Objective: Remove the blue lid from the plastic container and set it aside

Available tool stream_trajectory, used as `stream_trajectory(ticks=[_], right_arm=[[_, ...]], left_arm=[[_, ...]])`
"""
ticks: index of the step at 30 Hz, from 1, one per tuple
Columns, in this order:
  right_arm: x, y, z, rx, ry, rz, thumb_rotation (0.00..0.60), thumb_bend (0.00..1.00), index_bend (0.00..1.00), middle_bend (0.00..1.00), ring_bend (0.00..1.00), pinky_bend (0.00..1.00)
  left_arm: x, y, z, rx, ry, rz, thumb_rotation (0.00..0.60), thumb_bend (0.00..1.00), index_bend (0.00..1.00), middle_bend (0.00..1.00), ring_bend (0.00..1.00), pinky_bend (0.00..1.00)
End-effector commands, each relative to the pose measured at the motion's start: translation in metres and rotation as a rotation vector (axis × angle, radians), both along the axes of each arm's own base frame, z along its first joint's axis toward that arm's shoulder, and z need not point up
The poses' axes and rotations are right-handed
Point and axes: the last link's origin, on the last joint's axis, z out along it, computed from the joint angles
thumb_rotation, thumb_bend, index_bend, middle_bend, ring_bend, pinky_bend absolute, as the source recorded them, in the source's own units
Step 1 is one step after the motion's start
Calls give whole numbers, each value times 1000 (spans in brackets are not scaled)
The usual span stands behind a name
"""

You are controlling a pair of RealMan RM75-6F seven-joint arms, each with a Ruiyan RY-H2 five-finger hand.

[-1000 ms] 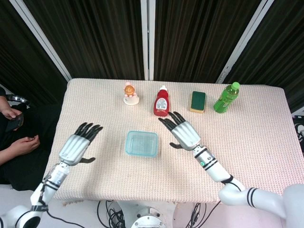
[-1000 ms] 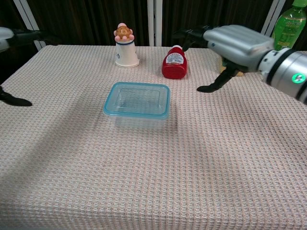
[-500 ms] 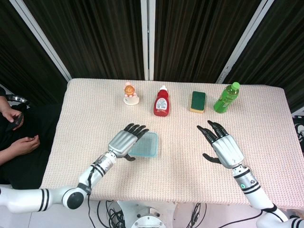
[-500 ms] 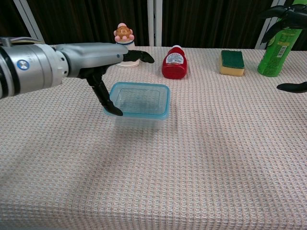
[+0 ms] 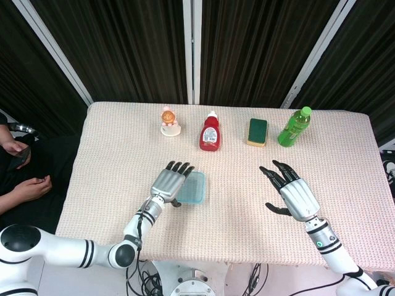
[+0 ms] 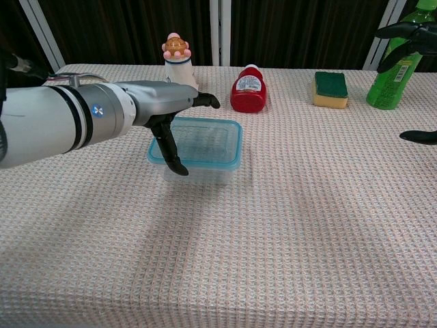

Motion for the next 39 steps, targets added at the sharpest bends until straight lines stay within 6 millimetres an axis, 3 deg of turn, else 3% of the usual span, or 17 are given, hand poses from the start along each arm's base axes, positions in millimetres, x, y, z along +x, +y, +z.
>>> stream_trajectory(ticks=[1, 11, 18, 21, 27, 33, 39], right_arm=[[0, 0, -2, 6, -3, 3, 600, 90, 0, 241, 50, 148], [0, 1, -8, 31, -2, 13, 600, 91, 0, 241, 50, 148], [8, 3, -24, 91, 6, 49, 600, 91, 17, 251, 65, 164], [17, 3, -37, 137, -4, 95, 600, 91, 94, 283, 102, 211], [45, -11, -71, 211, -31, 179, 600, 106, 258, 324, 136, 270], [77, -36, -104, 241, -48, 229, 600, 125, 315, 341, 148, 286], [91, -49, -122, 240, -51, 261, 600, 142, 351, 354, 151, 288]], left_arm=[[-1, 8, 5, -16, 8, 30, 600, 0, 0, 0, 0, 0], [-1, 20, 5, -66, 23, 75, 600, 0, 0, 0, 0, 1], [1, 26, 2, -84, 28, 90, 600, 0, 18, 31, 0, 8], [2, 27, 1, -84, 26, 100, 600, 0, 64, 98, 4, 30], [6, 28, 0, -80, 11, 106, 600, 0, 150, 232, 104, 96], [8, 24, -4, -82, 8, 102, 600, 0, 169, 252, 119, 118], [9, 21, -7, -77, 12, 90, 600, 0, 170, 252, 119, 119]])
